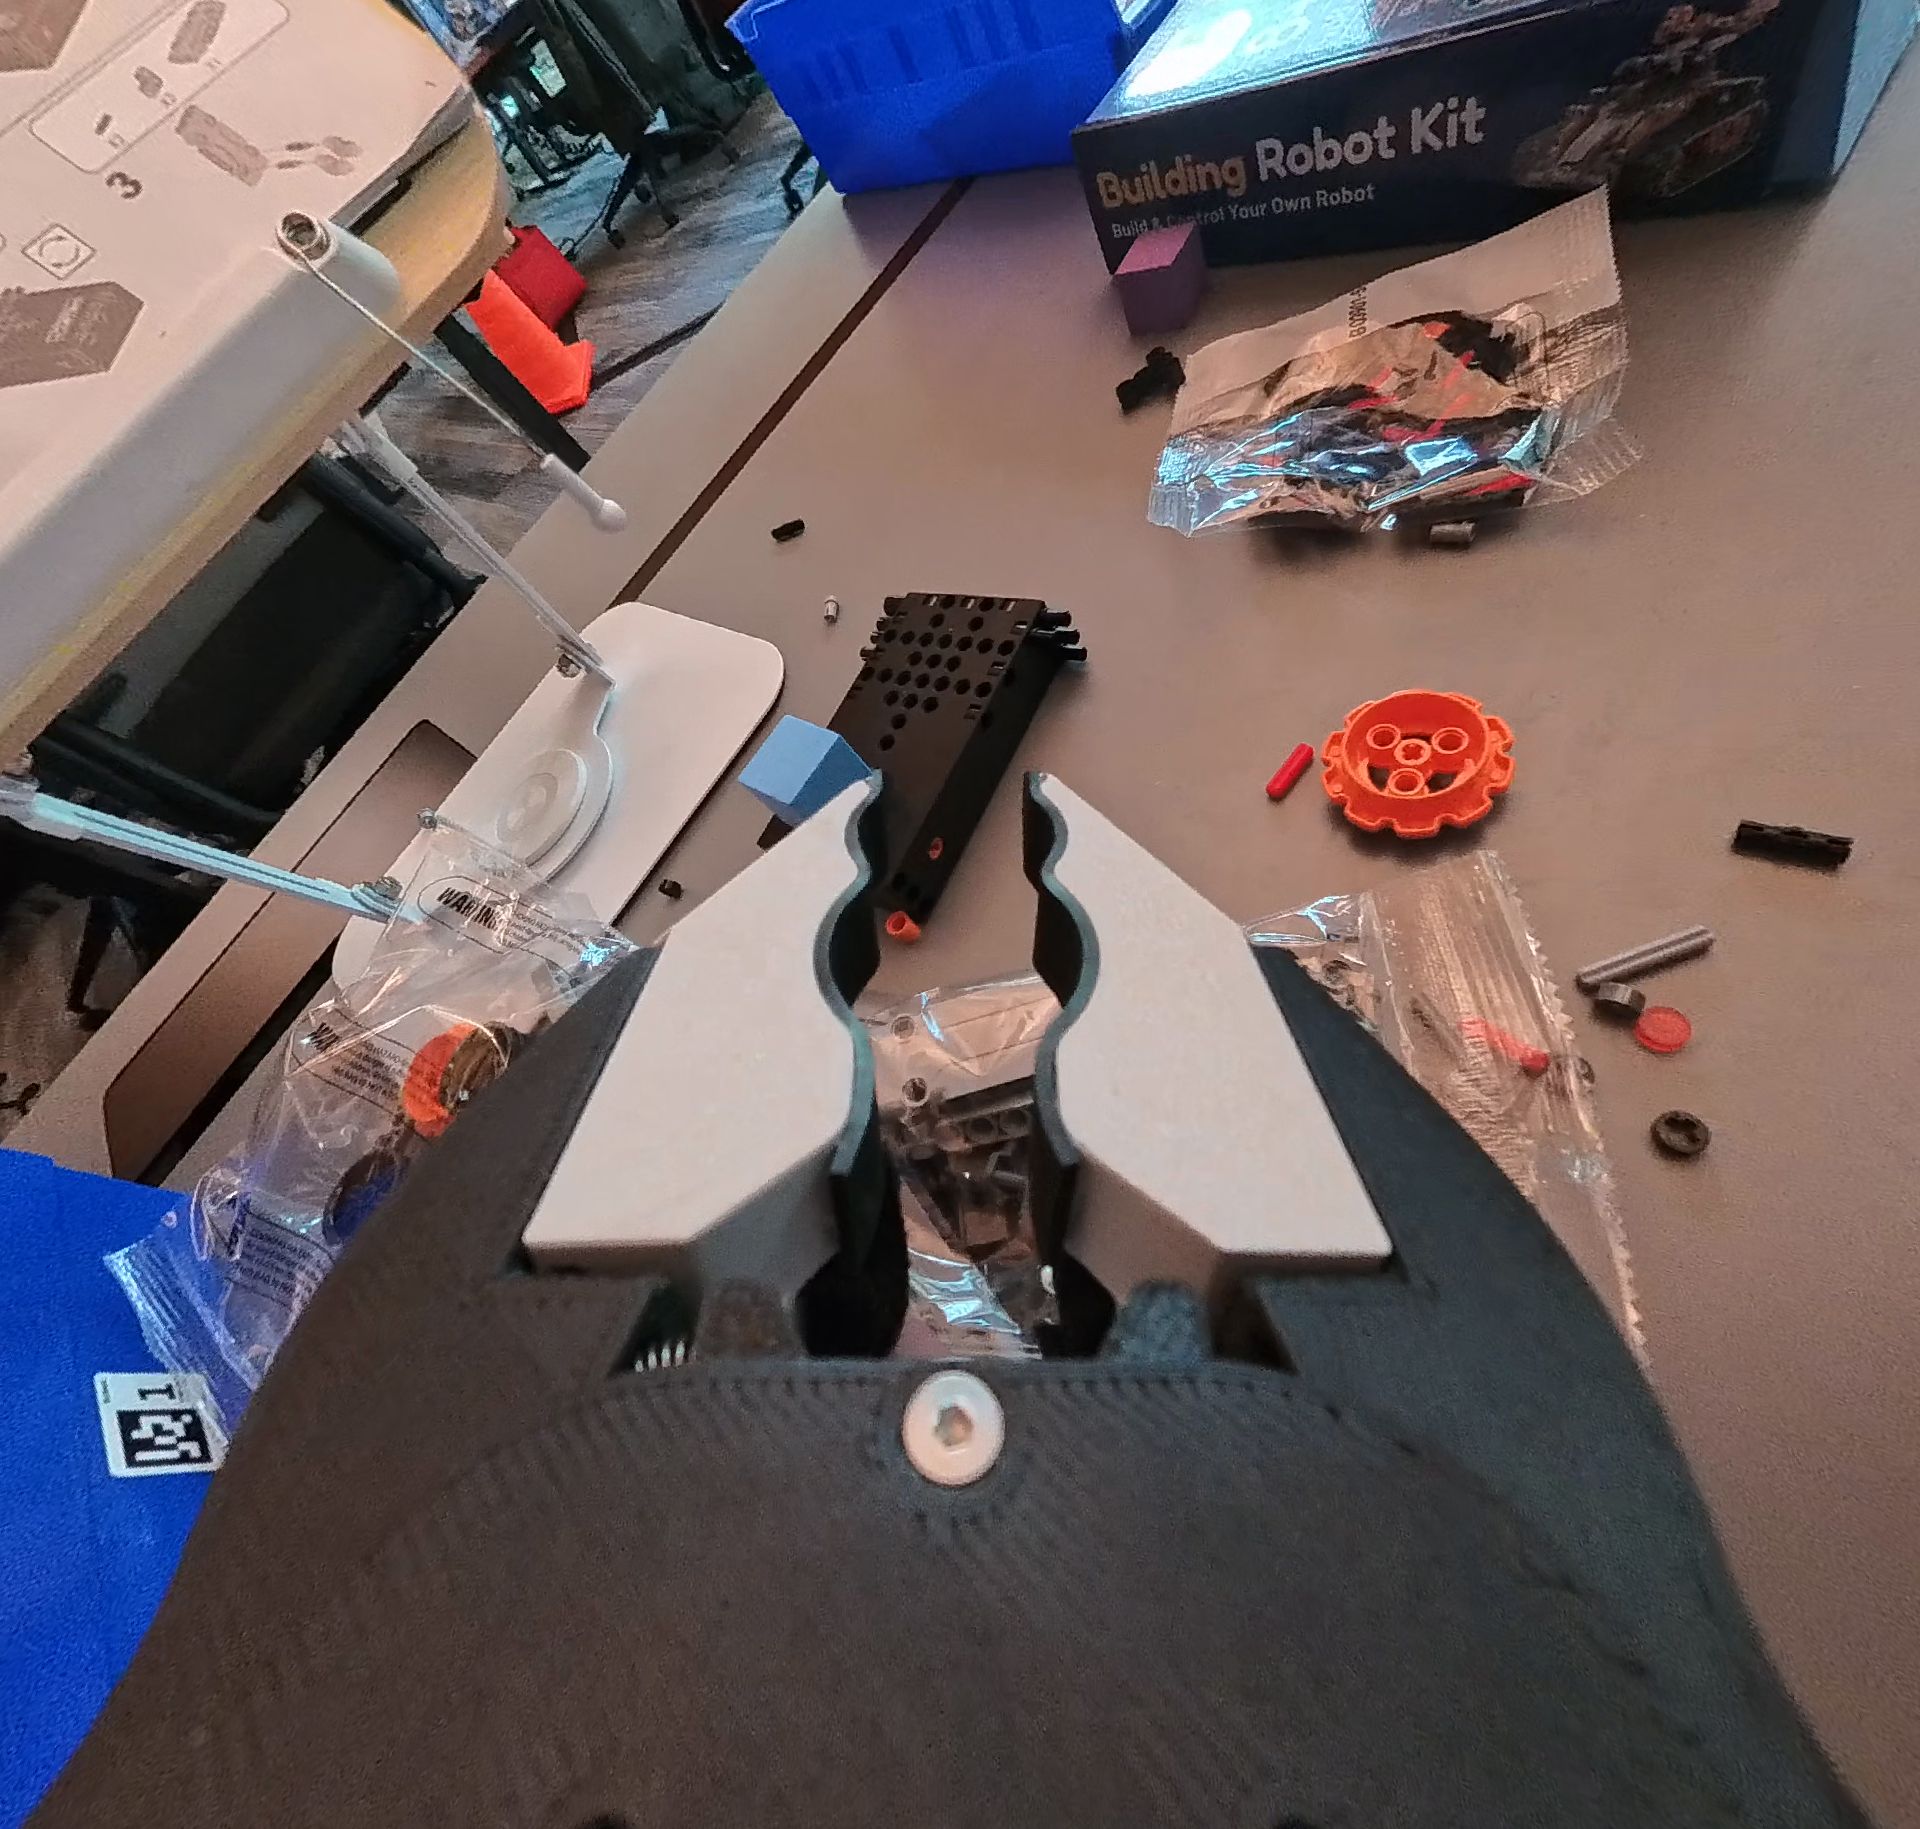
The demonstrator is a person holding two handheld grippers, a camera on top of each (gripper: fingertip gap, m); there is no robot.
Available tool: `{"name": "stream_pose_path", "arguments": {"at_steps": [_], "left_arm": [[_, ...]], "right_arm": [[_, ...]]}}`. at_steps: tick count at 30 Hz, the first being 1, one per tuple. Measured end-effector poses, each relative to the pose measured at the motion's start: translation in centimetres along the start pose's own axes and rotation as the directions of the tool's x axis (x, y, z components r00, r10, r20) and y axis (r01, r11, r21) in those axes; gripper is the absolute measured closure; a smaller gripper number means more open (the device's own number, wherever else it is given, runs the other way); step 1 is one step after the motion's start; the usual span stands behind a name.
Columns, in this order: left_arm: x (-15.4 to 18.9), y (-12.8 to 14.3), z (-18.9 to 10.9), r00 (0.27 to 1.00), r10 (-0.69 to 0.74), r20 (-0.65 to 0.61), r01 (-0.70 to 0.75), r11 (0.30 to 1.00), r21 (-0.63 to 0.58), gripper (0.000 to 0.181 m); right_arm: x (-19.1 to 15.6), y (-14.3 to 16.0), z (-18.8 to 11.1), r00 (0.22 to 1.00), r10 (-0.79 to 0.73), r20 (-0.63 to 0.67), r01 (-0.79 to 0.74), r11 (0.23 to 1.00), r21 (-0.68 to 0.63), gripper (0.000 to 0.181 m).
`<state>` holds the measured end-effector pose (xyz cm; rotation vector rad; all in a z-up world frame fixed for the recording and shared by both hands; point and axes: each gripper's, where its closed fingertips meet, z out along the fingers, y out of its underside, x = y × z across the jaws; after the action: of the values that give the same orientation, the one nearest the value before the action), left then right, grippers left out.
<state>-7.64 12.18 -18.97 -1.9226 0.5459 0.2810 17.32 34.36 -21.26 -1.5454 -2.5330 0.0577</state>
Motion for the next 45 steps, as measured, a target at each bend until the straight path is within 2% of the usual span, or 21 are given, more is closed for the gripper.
{"name": "stream_pose_path", "arguments": {"at_steps": [2, 5, 8, 11, 15, 17, 19, 20, 22, 25, 27, 32, 36, 39, 43, 45], "left_arm": [[0.0, 0.0, 0.0, 1.0, 0.002, 0.001, -0.002, 1.0, 0.0, 0.158], [0.0, 0.0, 0.0, 1.0, -0.003, 0.002, 0.003, 1.0, 0.002, 0.158], [0.0, 0.0, 0.1, 1.0, -0.002, -0.003, 0.002, 1.0, 0.0, 0.158], [0.2, 0.1, 0.2, 1.0, 0.003, -0.007, -0.003, 1.0, -0.006, 0.158], [0.2, 0.3, 0.3, 1.0, -0.001, -0.008, 0.001, 1.0, -0.012, 0.158], [0.2, 0.4, 0.3, 1.0, 0.0, -0.009, 0.0, 1.0, -0.017, 0.158], [0.2, 0.5, 0.3, 1.0, 0.001, -0.009, -0.001, 1.0, -0.017, 0.158], [0.2, 0.4, 0.3, 1.0, 0.0, -0.01, 0.0, 1.0, -0.016, 0.158], [0.2, 0.3, 0.3, 1.0, 0.0, -0.011, 0.0, 1.0, -0.014, 0.158], [0.5, 0.2, 0.4, 1.0, -0.006, -0.027, 0.005, 1.0, -0.01, 0.156], [1.0, 0.3, 0.7, 0.999, -0.014, -0.05, 0.013, 1.0, -0.02, 0.15], [2.1, -0.6, 1.3, 0.998, -0.008, -0.066, 0.005, 0.999, -0.036, 0.125], [3.6, -2.6, 1.0, 0.993, -0.008, -0.119, 0.005, 1.0, -0.029, 0.111], [5.2, -4.1, 1.2, 0.989, 0.021, -0.148, -0.023, 1.0, -0.009, 0.112], [6.4, -4.9, 2.2, 0.984, 0.067, -0.165, -0.071, 0.997, -0.016, 0.115], [6.9, -5.5, 2.7, 0.982, 0.059, -0.181, -0.061, 0.998, -0.007, 0.115]], "right_arm": [[0.6, -0.3, -0.6, 1.0, 0.025, -0.013, -0.025, 0.999, 0.045, 0.152], [3.1, -0.2, -4.2, 0.992, 0.081, -0.101, -0.069, 0.991, 0.116, 0.152], [5.7, 1.4, -7.1, 0.978, 0.142, -0.155, -0.125, 0.986, 0.113, 0.152], [6.8, 2.7, -7.1, 0.976, 0.176, -0.124, -0.167, 0.982, 0.083, 0.151], [6.9, 3.9, -4.9, 0.977, 0.202, -0.069, -0.201, 0.979, 0.022, 0.148], [7.4, 4.7, -4.9, 0.97, 0.213, -0.118, -0.215, 0.977, -0.005, 0.14], [7.7, 4.5, -6.5, 0.956, 0.215, -0.2, -0.214, 0.976, 0.029, 0.141], [7.1, 3.9, -7.2, 0.955, 0.205, -0.216, -0.197, 0.979, 0.061, 0.143], [4.5, 2.5, -7.2, 0.973, 0.158, -0.168, -0.141, 0.984, 0.106, 0.142], [1.7, 2.8, -4.8, 0.985, 0.122, -0.121, -0.119, 0.992, 0.027, 0.134], [0.5, 2.3, -3.8, 0.986, 0.118, -0.116, -0.114, 0.993, 0.043, 0.134], [-2.8, -1.9, -4.4, 0.979, 0.123, -0.161, -0.091, 0.977, 0.19, 0.115], [-5.4, -4.4, -4.9, 0.974, 0.153, -0.169, -0.098, 0.949, 0.298, 0.104], [-4.3, -2.2, -5.9, 0.945, 0.208, -0.252, -0.134, 0.951, 0.279, 0.105], [0.0, 1.4, -9.0, 0.889, 0.351, -0.295, -0.238, 0.903, 0.357, 0.119], [2.1, 2.5, -9.6, 0.876, 0.381, -0.297, -0.264, 0.892, 0.366, 0.12]]}}
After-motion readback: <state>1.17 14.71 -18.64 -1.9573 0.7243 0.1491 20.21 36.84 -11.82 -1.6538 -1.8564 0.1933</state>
